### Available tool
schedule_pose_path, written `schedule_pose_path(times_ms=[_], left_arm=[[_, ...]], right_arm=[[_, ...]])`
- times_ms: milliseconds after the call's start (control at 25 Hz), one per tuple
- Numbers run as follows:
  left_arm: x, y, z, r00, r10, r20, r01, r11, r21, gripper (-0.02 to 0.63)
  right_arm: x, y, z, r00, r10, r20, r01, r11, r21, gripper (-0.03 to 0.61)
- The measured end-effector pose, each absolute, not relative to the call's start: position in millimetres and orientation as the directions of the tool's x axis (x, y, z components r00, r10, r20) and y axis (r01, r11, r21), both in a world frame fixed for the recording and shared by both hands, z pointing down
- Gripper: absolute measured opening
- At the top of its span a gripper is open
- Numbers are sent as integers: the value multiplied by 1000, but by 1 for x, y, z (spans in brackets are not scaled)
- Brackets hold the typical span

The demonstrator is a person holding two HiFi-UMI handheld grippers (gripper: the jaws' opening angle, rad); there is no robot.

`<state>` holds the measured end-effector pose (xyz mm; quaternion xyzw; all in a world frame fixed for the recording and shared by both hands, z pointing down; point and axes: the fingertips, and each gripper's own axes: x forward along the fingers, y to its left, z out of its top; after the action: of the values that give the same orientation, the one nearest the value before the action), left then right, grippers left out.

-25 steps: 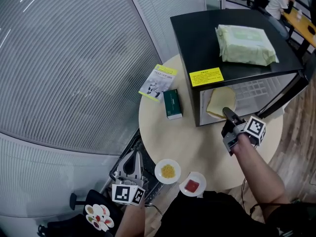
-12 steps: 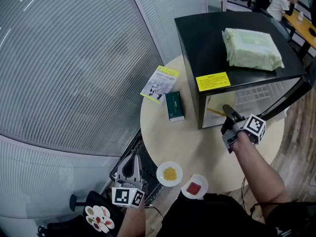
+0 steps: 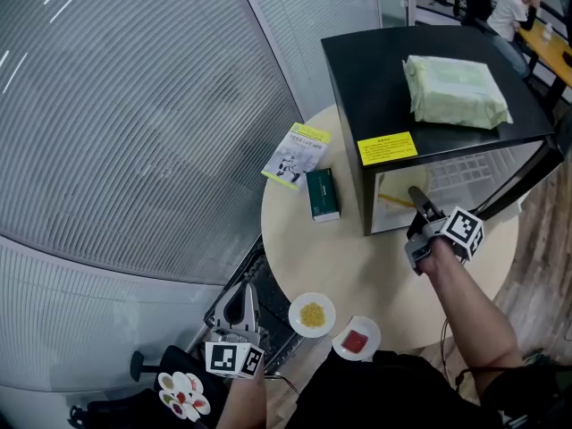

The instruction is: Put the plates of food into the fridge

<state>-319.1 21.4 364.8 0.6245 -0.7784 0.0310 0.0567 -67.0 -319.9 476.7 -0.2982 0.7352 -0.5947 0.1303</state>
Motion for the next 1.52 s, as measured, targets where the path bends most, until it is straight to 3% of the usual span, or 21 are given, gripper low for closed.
schedule_pose_path(times_ms=[80,160,480,720,1040,1280,1520], left_arm=[[-316,23,362,-214,-969,124,-976,218,18,5],[-313,25,359,-216,-969,118,-976,219,11,5],[-282,33,345,-183,-975,122,-983,179,-44,5],[-258,64,321,-209,-977,47,-978,207,-41,5],[-213,121,327,-270,-960,76,-963,267,-46,5],[-202,133,330,-255,-962,99,-966,250,-63,5],[-194,110,326,-144,-987,68,-987,138,-76,5]], right_arm=[[-65,-319,477,-791,-589,164,-292,129,-948,255],[-62,-316,478,-792,-588,164,-293,129,-947,267],[-25,-289,460,-760,-633,148,-422,307,-853,265],[-7,-255,439,-798,-596,90,-395,405,-825,265],[10,-196,430,-851,-525,30,-393,597,-700,265],[21,-149,451,-882,-467,64,-365,590,-720,265],[45,-103,476,-875,-466,129,-384,507,-772,265]])
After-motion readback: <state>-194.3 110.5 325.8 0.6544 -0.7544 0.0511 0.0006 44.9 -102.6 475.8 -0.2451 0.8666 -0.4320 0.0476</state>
